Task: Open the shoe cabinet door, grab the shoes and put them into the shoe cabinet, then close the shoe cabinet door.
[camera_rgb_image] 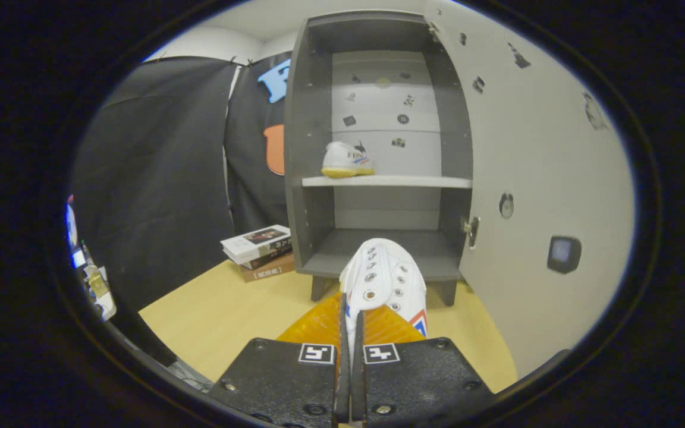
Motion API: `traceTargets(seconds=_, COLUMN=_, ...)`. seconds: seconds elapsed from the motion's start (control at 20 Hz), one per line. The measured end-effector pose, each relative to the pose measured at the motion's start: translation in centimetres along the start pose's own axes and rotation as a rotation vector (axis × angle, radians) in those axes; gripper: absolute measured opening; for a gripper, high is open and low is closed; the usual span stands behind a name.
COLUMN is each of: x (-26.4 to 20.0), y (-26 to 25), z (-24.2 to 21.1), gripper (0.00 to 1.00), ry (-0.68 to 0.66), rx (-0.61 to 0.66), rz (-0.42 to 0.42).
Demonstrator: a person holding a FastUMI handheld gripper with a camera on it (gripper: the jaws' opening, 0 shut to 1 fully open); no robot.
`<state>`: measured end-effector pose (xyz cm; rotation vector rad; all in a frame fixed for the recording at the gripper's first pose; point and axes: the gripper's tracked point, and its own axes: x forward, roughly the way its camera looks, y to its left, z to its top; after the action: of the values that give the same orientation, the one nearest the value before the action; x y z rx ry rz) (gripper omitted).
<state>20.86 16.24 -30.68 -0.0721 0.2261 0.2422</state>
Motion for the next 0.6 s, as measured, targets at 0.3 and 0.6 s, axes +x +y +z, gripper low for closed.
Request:
traceTargets(seconds=0.3, x=-3.5, y=-0.7, z=10.5, gripper=0.05, ry=-0.127, rx=-0.070, rz=-0.026)
traceTargets(seconds=0.6, x=-3.0, y=-2.2, z=20.9, gripper=0.05, ry=-0.239, rx=-0.091, rz=-0.070)
